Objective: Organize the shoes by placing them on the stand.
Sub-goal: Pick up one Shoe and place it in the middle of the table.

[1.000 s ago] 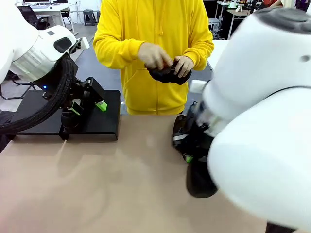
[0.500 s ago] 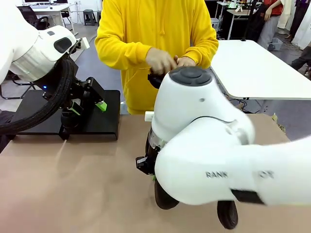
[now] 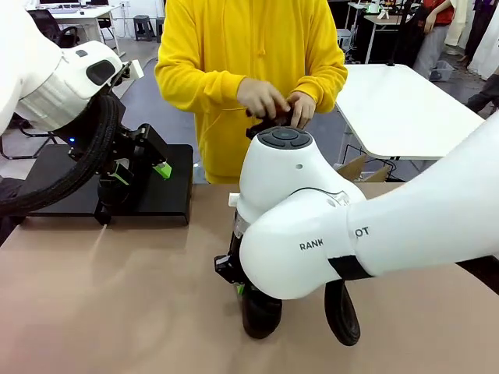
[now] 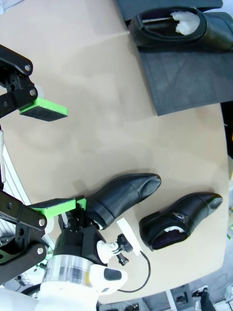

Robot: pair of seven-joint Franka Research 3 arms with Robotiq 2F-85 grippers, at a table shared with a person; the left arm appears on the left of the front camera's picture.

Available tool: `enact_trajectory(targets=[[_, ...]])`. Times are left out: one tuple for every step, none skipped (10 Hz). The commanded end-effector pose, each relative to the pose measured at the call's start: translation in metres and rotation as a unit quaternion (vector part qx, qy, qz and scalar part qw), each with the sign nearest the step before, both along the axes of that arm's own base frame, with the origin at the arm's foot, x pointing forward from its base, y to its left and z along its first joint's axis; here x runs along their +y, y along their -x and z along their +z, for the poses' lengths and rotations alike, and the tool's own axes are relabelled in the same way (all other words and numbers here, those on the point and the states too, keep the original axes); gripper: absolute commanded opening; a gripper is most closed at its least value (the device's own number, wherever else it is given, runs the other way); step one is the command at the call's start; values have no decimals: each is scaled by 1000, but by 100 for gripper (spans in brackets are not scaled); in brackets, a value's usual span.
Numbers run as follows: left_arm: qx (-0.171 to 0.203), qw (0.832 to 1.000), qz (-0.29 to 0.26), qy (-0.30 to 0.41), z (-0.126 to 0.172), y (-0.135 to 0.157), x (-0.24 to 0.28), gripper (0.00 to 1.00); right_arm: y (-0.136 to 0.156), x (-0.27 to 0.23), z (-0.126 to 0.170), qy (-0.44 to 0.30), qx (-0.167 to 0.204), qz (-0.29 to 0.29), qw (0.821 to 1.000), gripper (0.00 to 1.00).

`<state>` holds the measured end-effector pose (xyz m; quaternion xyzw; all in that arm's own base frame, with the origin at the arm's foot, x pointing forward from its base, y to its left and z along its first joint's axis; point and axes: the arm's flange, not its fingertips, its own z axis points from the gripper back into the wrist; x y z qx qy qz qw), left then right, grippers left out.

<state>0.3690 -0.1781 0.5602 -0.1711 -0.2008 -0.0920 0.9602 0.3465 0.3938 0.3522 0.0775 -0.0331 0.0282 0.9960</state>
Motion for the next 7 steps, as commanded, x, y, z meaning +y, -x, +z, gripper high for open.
enact_trajectory(targets=[[-5, 1000, 0, 10, -2, 2, 2, 83, 2, 11, 17, -23, 20, -51, 998, 14], [-5, 1000, 0, 10, -2, 2, 2, 83, 3, 10, 21, -21, 29, -63, 997, 33], [-5, 1000, 0, 10, -2, 2, 2, 83, 2, 10, 21, -21, 46, -78, 996, 53], [-5, 1000, 0, 10, -2, 2, 2, 83, 3, 8, 25, -22, 53, -82, 995, 72], [-5, 1000, 0, 10, -2, 2, 2, 83, 4, 2, 31, -27, 51, -87, 995, 91], [-5, 1000, 0, 10, -2, 2, 2, 83, 8, -9, 40, -41, 62, -84, 994, 100], [-5, 1000, 0, 10, -2, 2, 2, 83, 18, -33, 57, -62, 62, -83, 993, 100]])
